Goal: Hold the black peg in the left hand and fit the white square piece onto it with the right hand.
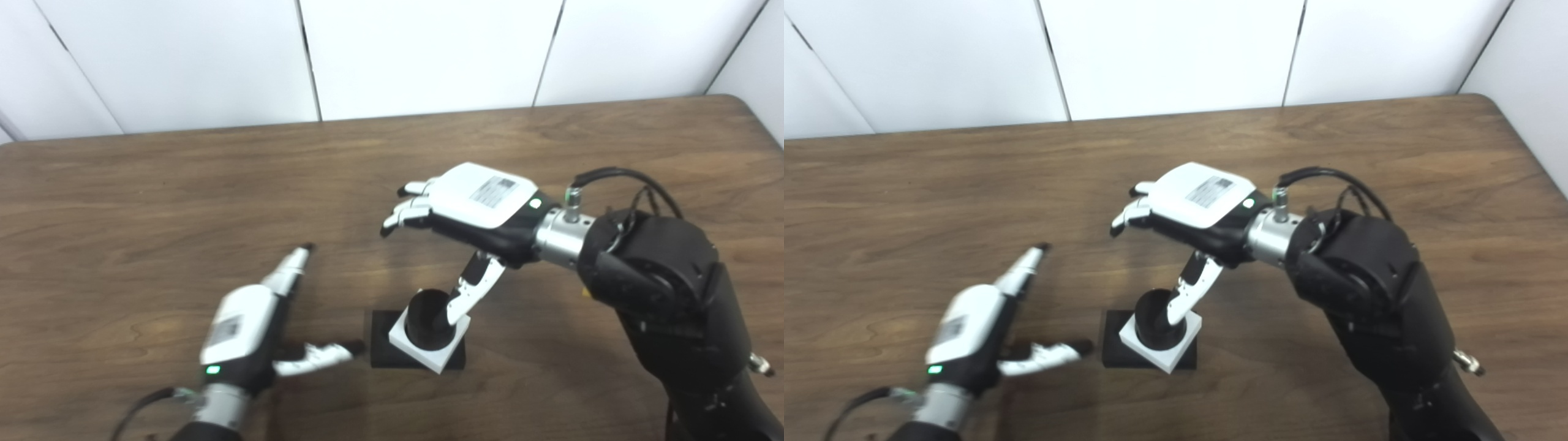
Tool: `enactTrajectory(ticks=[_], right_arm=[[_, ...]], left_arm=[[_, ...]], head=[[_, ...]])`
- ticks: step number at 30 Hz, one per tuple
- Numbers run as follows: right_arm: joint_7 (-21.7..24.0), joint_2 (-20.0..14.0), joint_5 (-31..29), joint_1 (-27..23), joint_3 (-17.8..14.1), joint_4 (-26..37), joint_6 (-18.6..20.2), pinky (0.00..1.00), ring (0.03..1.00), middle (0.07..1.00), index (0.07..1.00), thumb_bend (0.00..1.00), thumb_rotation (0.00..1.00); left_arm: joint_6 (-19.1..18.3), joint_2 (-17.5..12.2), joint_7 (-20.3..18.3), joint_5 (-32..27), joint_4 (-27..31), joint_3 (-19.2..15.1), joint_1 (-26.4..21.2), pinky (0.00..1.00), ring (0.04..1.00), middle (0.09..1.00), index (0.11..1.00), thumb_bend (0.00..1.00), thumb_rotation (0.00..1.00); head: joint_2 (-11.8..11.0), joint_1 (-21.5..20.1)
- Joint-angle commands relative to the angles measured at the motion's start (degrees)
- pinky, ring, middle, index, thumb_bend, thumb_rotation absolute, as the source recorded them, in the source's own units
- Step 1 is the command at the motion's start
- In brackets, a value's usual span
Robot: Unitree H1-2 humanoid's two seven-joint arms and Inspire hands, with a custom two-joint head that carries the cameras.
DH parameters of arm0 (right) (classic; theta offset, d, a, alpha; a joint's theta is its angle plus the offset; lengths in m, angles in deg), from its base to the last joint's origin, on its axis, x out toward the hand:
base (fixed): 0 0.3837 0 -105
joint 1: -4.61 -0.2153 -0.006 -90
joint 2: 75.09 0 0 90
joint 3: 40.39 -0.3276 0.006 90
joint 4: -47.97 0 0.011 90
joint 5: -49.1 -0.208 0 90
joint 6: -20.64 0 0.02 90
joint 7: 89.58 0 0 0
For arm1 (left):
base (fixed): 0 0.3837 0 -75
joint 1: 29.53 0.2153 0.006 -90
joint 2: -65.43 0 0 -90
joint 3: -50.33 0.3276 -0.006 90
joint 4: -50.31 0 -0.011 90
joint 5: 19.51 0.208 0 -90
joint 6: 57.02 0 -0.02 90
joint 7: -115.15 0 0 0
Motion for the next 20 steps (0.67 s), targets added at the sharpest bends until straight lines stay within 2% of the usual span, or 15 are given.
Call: enactTrajectory(ticks=[1, 3, 4, 6, 9, 11, 13, 16, 18, 20], right_arm=[[-2.88, -1.10, -1.66, 0.39, -2.02, -0.30, 1.23, 0.89, 0.941, 0.860, 0.830, 0.94, 0.58], [-3.79, -1.68, -2.47, 2.37, -3.84, -1.08, 2.76, 0.91, 0.947, 0.882, 0.871, 0.84, 0.72], [-4.42, -1.75, -3.02, 3.41, -4.86, -1.47, 3.44, 0.91, 0.949, 0.887, 0.879, 0.83, 0.74], [-5.36, -1.42, -5.20, 5.57, -7.42, -2.36, 5.85, 0.95, 0.966, 0.916, 0.911, 0.77, 0.80], [-8.10, 0.76, -10.13, 9.17, -12.35, -3.85, 11.36, 0.96, 0.992, 0.962, 0.957, 0.69, 0.91], [-11.15, 2.66, -13.49, 12.00, -15.37, -4.51, 14.93, 0.94, 0.998, 0.977, 0.972, 0.68, 0.98], [-14.88, 4.75, -16.16, 15.27, -17.64, -4.87, 17.49, 0.94, 1.000, 0.994, 0.990, 0.68, 1.00], [-22.28, 7.92, -20.09, 20.06, -19.70, -5.84, 16.22, 0.99, 1.000, 1.000, 0.999, 0.62, 1.00], [-27.18, 9.81, -22.55, 22.92, -20.50, -6.78, 13.93, 1.00, 1.000, 1.000, 1.000, 0.61, 1.00], [-32.10, 12.10, -24.60, 25.90, -20.98, -7.56, 11.82, 1.00, 1.000, 1.000, 1.000, 0.61, 1.00]], left_arm=[[-0.60, 1.73, 1.65, -10.24, 2.77, -3.81, -0.70, 0.73, 0.890, 0.979, 1.000, 1.00, 0.65], [-0.87, 3.48, 3.02, -22.91, 2.66, -8.98, -0.76, 0.92, 0.958, 0.991, 1.000, 1.00, 0.60], [0.35, 3.88, 4.30, -26.91, 1.97, -10.90, -0.92, 0.96, 0.967, 0.992, 1.000, 1.00, 0.60], [3.18, 3.62, 5.57, -33.54, 0.16, -13.74, -1.43, 0.94, 0.959, 0.974, 1.000, 0.99, 0.70], [5.40, 2.19, 7.59, -36.56, -1.61, -15.91, -1.52, 0.91, 0.946, 0.969, 1.000, 0.92, 0.87], [5.32, 2.04, 8.72, -39.15, -2.55, -16.63, -1.38, 0.91, 0.927, 0.954, 0.985, 0.90, 0.94], [4.12, 2.38, 9.64, -42.54, -3.28, -17.08, -1.10, 0.92, 0.933, 0.954, 0.974, 0.87, 0.99], [2.30, 2.82, 10.55, -47.88, -4.77, -17.77, -0.85, 0.94, 0.943, 0.957, 0.964, 0.86, 1.00], [2.54, 2.85, 11.27, -49.91, -6.23, -17.84, -0.65, 0.97, 0.954, 0.954, 0.959, 0.84, 1.00], [4.60, 2.84, 11.90, -51.78, -8.67, -17.99, -0.41, 0.99, 0.964, 0.952, 0.952, 0.80, 1.00]], head=[[-0.04, -0.24], [-0.19, -0.49], [-0.28, -0.61], [-0.44, -0.60], [-0.72, -0.62], [-0.85, -0.94], [-0.96, -1.41], [-1.02, -2.45], [-0.99, -3.08], [-1.04, -3.67]])
